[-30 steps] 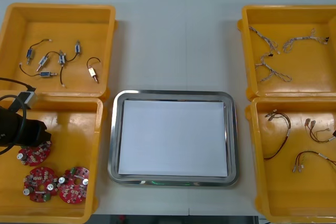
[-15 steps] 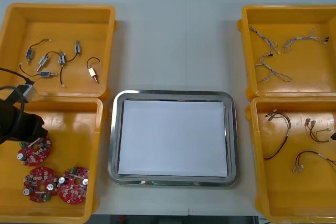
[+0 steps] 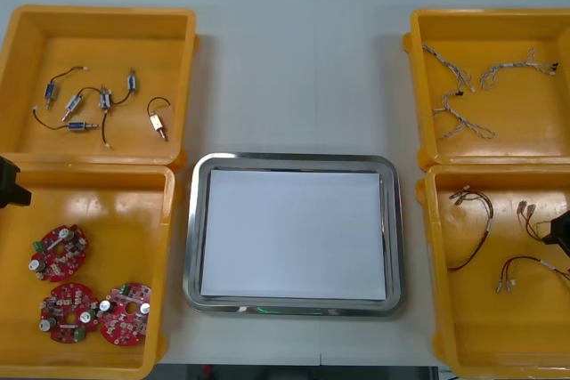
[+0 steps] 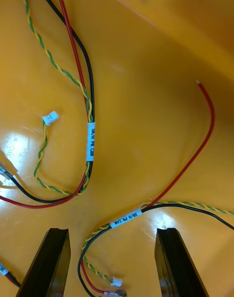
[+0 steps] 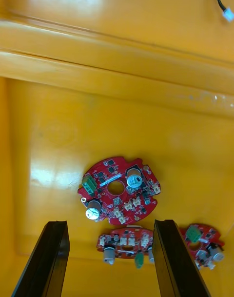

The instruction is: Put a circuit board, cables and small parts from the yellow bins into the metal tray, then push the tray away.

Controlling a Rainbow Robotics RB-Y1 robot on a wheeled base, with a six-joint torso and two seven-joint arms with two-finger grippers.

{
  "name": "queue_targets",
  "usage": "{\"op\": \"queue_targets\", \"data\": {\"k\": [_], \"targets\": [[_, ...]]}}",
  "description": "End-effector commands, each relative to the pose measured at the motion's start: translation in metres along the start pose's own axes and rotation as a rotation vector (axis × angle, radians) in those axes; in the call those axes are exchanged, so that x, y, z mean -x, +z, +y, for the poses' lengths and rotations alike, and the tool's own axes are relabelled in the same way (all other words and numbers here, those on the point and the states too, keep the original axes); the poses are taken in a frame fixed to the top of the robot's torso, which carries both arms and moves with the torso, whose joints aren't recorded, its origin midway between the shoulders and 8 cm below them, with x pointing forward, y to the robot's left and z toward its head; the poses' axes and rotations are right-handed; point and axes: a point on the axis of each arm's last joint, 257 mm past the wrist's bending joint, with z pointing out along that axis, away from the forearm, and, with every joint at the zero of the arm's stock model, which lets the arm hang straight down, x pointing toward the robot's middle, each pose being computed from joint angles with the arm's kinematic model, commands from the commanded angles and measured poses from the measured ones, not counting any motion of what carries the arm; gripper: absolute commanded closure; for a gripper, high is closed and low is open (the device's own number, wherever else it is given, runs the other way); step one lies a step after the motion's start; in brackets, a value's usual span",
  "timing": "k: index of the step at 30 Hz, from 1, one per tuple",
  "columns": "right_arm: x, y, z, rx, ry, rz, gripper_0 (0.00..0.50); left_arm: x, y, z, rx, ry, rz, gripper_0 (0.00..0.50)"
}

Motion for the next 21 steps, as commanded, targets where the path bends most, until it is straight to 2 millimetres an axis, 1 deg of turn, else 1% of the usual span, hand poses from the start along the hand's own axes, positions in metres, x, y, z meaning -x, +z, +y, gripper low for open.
{"op": "queue_targets", "data": {"k": [1,4,6,8,11,17,21], "targets": [[-0.008,0.010,0.010,0.024,0.051,0.010,0.000,0.015,-0.012,0.004,-0.023,-0.263,-0.068,0.000],[-0.011,0.015,0.007,0.022,0.061,0.015,0.000,0.017,-0.009,0.013,-0.021,-0.339,-0.089,0.000],[-0.012,0.020,0.007,0.023,0.063,0.012,0.000,0.014,-0.003,0.020,-0.008,-0.385,-0.096,0.000],[-0.015,0.026,0.005,0.022,0.067,0.014,0.000,0.007,0.008,0.030,0.012,-0.420,-0.097,0.000],[-0.017,0.032,0.001,0.018,0.077,0.018,0.000,-0.001,0.022,0.036,0.019,-0.451,-0.101,0.000],[-0.023,0.038,-0.007,0.000,0.088,0.035,0.000,-0.016,0.041,0.037,-0.003,-0.506,-0.093,0.000],[-0.025,0.037,-0.011,-0.013,0.086,0.039,0.000,-0.024,0.051,0.037,-0.014,-0.525,-0.093,0.000]]}}
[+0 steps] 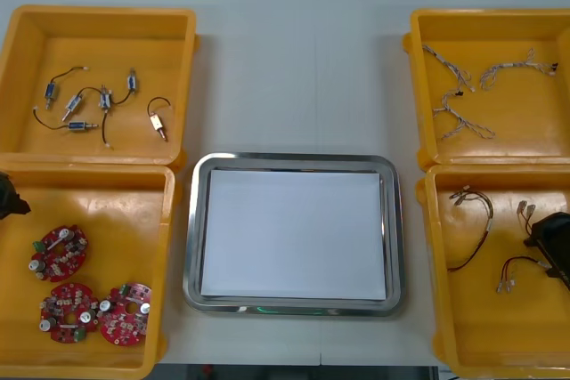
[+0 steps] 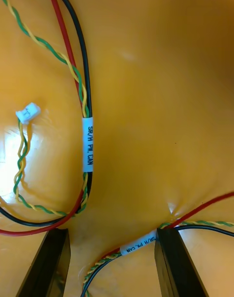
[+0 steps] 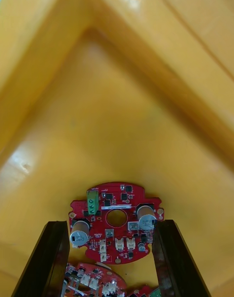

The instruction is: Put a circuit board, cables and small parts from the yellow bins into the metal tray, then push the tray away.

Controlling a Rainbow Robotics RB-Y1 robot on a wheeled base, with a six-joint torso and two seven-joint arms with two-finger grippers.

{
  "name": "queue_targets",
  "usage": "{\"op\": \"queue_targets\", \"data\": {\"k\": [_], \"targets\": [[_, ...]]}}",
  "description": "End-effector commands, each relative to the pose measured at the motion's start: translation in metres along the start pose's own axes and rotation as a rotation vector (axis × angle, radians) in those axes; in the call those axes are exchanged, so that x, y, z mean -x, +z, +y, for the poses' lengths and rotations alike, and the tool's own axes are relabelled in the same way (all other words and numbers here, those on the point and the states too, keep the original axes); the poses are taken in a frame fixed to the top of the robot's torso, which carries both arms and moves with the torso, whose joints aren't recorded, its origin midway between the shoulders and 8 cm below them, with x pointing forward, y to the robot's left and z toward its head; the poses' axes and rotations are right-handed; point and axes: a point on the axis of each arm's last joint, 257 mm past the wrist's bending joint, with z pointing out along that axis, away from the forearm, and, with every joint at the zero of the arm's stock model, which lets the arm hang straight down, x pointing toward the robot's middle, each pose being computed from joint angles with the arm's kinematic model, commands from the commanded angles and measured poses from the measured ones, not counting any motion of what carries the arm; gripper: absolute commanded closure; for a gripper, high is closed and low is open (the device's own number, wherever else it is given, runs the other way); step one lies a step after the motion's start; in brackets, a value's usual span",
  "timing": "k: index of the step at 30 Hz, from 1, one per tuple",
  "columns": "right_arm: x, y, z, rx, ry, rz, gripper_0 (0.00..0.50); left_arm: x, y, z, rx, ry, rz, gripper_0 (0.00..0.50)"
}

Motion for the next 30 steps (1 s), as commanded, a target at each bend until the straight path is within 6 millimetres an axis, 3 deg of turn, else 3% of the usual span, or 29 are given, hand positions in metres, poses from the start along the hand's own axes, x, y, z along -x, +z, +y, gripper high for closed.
{"op": "queue_targets", "data": {"k": [1,7,30], "targets": [[-0.014,0.004,-0.016,-0.042,0.049,0.023,0.000,-0.006,0.012,0.016,-0.013,-0.029,-0.016,0.000],[-0.011,-0.013,-0.018,-0.053,0.052,0.023,0.000,-0.015,0.023,0.025,-0.014,-0.040,-0.017,0.000],[-0.004,-0.009,-0.015,-0.018,0.124,-0.014,0.000,-0.035,0.061,0.029,0.003,0.018,-0.001,0.000]]}}
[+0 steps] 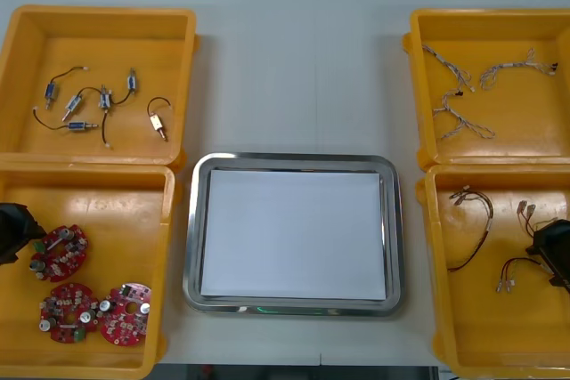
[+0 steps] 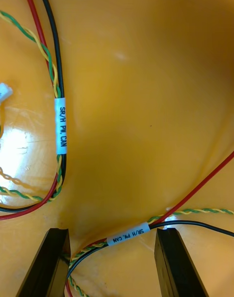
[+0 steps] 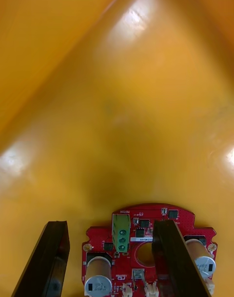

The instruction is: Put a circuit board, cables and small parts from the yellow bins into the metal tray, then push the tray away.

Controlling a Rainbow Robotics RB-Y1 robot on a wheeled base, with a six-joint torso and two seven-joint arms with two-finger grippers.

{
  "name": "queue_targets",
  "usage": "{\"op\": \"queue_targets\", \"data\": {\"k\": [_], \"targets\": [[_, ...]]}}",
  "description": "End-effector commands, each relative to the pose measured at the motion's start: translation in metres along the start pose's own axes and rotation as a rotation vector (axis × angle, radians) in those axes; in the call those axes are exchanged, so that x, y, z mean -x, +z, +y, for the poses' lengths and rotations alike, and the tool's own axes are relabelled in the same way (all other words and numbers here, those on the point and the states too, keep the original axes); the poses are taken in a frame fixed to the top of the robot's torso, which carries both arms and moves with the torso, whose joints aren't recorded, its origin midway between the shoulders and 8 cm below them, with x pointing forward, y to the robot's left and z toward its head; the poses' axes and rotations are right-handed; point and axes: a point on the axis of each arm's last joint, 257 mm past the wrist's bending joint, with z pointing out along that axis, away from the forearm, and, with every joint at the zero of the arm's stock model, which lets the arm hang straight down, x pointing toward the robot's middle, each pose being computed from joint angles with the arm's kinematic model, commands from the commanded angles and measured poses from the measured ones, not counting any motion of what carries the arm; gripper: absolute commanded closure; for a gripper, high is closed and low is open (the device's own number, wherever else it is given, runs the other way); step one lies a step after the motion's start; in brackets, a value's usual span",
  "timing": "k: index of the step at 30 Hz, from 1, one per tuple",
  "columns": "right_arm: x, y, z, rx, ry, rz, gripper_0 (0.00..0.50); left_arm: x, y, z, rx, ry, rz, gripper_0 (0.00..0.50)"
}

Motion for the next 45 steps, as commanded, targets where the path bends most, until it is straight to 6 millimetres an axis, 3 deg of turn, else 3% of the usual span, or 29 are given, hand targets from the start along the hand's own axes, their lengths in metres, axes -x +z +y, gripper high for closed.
{"op": "queue_targets", "data": {"k": [1,9,18,19,20,21,22,34,42,43,44,45], "targets": [[0.002,-0.004,-0.002,0.011,0.136,-0.020,0.000,-0.015,0.011,0.007,0.013,0.086,0.018,0.000],[0.001,-0.005,0.001,0.013,0.219,-0.015,0.000,-0.019,0.015,0.010,0.026,0.102,0.024,0.000],[0.000,-0.001,-0.008,0.004,0.233,-0.025,0.000,-0.020,0.016,0.011,0.033,0.112,0.024,0.001],[0.000,0.001,-0.011,0.004,0.234,-0.028,0.000,-0.021,0.016,0.011,0.032,0.113,0.025,0.125],[-0.001,0.002,-0.011,0.006,0.233,-0.029,0.000,-0.021,0.016,0.011,0.033,0.115,0.026,0.300],[-0.002,0.002,-0.011,0.006,0.232,-0.029,0.000,-0.021,0.017,0.011,0.032,0.114,0.027,0.422],[-0.002,0.004,-0.013,0.006,0.233,-0.030,0.000,-0.021,0.016,0.011,0.033,0.115,0.026,0.500],[-0.011,0.014,-0.016,0.020,0.264,-0.019,0.000,-0.021,0.016,0.010,0.028,0.119,0.029,0.500],[-0.016,0.017,-0.013,0.025,0.267,-0.013,0.000,-0.008,0.004,0.004,0.038,0.124,0.026,0.500],[-0.017,0.017,-0.014,0.023,0.267,-0.013,0.079,-0.004,0.000,0.003,0.046,0.125,0.028,0.500],[-0.019,0.018,-0.014,0.022,0.266,-0.009,0.273,-0.001,-0.005,0.003,0.056,0.124,0.036,0.500],[-0.018,0.018,-0.014,0.022,0.264,-0.010,0.382,0.003,-0.010,0.003,0.064,0.124,0.038,0.500]]}}
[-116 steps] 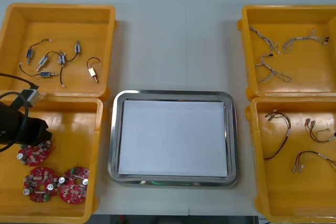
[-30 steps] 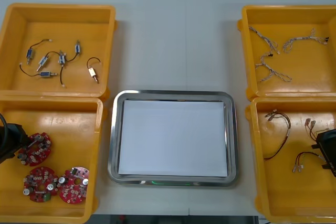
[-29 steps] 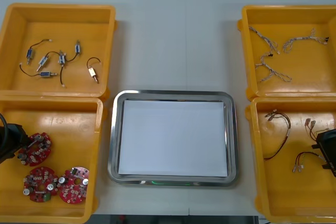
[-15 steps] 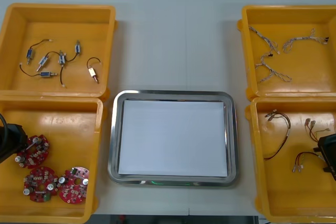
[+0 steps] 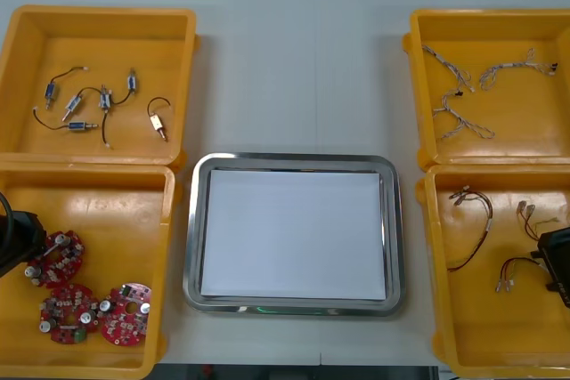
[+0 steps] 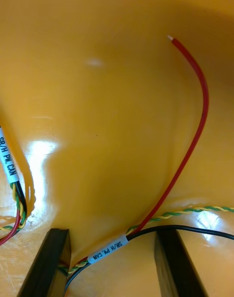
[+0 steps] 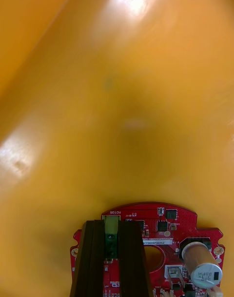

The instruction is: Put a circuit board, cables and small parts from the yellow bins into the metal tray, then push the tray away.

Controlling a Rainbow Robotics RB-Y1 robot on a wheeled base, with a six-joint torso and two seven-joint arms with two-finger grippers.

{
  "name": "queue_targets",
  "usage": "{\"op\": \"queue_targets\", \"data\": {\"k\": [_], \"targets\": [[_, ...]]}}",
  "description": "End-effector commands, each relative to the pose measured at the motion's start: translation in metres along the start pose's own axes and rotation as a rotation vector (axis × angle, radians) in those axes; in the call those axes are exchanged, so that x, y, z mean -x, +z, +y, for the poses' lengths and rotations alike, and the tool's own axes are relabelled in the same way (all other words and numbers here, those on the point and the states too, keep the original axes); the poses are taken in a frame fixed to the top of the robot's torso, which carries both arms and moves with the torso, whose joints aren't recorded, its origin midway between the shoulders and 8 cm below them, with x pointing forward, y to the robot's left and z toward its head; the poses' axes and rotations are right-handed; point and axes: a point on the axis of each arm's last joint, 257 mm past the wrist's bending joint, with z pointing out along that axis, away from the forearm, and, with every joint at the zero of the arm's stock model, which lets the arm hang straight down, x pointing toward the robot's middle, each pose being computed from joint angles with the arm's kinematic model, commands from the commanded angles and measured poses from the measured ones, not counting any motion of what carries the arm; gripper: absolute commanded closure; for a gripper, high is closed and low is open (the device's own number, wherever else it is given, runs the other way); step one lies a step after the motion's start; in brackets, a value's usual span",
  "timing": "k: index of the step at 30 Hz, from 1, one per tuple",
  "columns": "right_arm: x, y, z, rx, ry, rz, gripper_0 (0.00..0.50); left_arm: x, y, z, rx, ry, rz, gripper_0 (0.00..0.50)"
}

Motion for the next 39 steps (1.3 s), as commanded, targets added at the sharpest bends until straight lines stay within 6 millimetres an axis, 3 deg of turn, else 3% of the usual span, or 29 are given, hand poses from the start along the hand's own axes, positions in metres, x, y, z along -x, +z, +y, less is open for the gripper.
{"op": "queue_targets", "data": {"k": [1,3,11,23,32,39], "targets": [[-0.020,0.008,-0.009,-0.012,0.038,0.025,0.408,0.017,-0.023,-0.002,0.028,0.078,0.009,0.500],[-0.021,0.008,-0.010,-0.015,0.035,0.026,0.500,0.024,-0.034,-0.006,0.035,0.083,0.014,0.500],[-0.019,0.005,-0.007,-0.003,0.033,0.022,0.500,0.034,-0.075,-0.031,0.037,0.151,0.004,0.500],[-0.008,-0.049,-0.003,-0.037,-0.056,-0.015,0.500,0.016,-0.134,-0.097,-0.033,0.379,0.012,0.500],[0.005,-0.089,0.002,-0.043,-0.141,-0.018,0.500,-0.004,-0.142,-0.155,-0.067,0.551,0.009,0.500],[0.018,-0.122,-0.001,-0.070,-0.204,0.012,0.500,-0.033,-0.142,-0.195,-0.088,0.664,0.034,0.500]]}}
